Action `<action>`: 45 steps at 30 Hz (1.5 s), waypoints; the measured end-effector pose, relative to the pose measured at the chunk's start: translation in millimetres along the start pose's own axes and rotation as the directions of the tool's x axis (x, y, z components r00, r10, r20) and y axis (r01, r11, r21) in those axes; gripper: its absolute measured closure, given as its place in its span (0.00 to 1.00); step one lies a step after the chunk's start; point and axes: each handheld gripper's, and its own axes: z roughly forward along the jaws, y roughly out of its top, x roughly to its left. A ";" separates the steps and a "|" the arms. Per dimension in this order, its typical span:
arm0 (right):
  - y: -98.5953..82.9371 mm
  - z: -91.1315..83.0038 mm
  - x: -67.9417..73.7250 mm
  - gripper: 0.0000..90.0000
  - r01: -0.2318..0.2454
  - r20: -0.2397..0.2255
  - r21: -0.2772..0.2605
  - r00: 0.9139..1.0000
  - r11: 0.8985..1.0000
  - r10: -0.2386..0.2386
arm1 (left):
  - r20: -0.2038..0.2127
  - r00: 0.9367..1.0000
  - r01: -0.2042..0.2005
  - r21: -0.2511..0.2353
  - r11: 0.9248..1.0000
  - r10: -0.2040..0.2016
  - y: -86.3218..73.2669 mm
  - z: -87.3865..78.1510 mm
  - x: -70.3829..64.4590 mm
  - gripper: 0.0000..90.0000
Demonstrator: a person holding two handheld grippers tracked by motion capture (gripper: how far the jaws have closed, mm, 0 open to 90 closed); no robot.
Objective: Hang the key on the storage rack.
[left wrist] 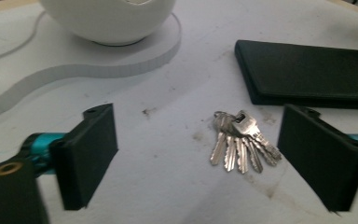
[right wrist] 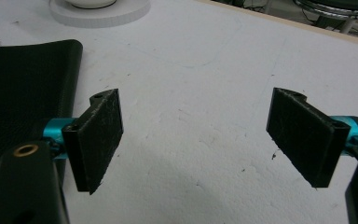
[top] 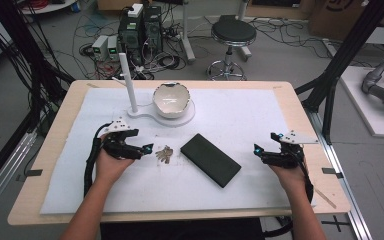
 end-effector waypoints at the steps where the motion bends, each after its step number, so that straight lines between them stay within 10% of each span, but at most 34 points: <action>1: 0.1 0.6 0.0 0.21 0.001 0.001 0.001 1.000 1.000 -0.001 | 0.007 1.000 0.000 0.004 1.000 0.000 0.6 4.7 -2.1 0.18; 19: -0.3 -0.3 -2.2 0.21 -0.014 -0.004 -0.002 1.000 1.000 0.014 | 0.058 0.994 0.084 0.105 0.991 -0.090 3.8 55.5 -10.8 0.54; 45: -0.8 1.1 -3.2 0.21 -0.005 0.006 0.007 1.000 1.000 0.005 | 0.054 0.994 0.089 0.149 0.985 -0.097 4.9 66.3 -18.6 0.91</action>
